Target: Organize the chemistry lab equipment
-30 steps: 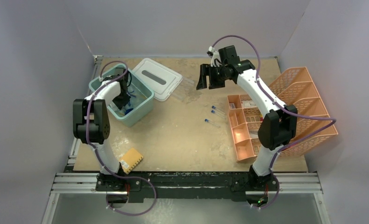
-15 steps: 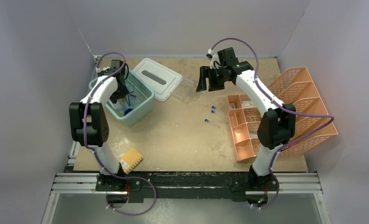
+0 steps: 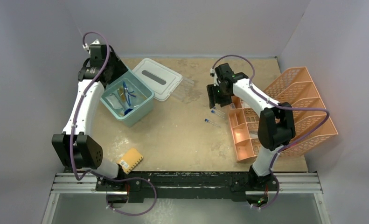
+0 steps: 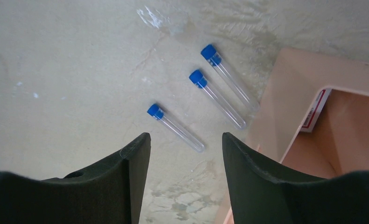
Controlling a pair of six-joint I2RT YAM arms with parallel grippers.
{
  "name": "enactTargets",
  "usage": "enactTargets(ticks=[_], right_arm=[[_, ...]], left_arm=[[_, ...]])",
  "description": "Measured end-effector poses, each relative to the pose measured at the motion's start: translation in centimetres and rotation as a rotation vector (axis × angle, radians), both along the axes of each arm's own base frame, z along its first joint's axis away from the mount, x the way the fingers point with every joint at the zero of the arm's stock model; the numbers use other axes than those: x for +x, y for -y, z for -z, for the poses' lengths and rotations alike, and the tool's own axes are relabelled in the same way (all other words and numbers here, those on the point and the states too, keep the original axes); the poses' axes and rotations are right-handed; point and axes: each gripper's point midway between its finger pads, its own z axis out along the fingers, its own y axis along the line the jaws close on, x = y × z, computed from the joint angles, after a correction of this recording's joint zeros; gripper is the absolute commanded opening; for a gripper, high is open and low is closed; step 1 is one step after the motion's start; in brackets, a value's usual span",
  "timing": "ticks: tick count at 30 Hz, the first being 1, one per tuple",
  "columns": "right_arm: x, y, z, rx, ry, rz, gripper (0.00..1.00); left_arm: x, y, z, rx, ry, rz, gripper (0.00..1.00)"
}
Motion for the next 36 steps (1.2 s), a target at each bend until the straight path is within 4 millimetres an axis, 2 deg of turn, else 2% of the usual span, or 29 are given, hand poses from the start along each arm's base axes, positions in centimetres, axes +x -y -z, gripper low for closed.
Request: enactTargets(ticks=[3,7,10,12,15,19,25,31,36], right_arm=[[-1.2,-0.2,1.1,-0.056,-0.021,-0.021,0.62],[-2.8,-2.5,2.8,-0.136,-0.042,-0.104,0.57],[-4.1,-3.7,5.0,-0.199,-0.081,-0.162,0.54],[-4.8,-4.0,6.3,-0.230,-0.107,-0.185,0.51],[-5.6,-3.0,7.3,-0.270,-0.134,-0.194,0.48],[-5.5,-2.4,7.5,-0.289,-0.134,-0.212,0.43],[-5.5,-2.1,8.3,-0.310,-0.145,-0.265,0.34],[-5.4,-2.4,8.5,-0.302,-0.143,-0.302,0.31],[-5.1,-2.8,8.6,-0.282,-0.129,-0.316,0.17]], left_arm=[[0.6,3.1,-2.9,-0.092,0.110,0.138,0.56],[0.6,8.4,-5.5,-0.150,0.205,0.338,0.56],[-0.7,14.0,-6.0,-0.169,0.232,0.524,0.56],[-1.9,17.0,-5.9,-0.191,0.237,0.627,0.56],[-3.7,19.9,-5.1,-0.229,0.234,0.735,0.56],[-4.7,21.1,-4.6,-0.262,0.241,0.777,0.56],[-5.0,22.5,-5.4,-0.273,0.283,0.816,0.56],[-4.8,22.3,-5.5,-0.256,0.290,0.794,0.56],[-4.4,21.9,-5.4,-0.241,0.293,0.767,0.60]])
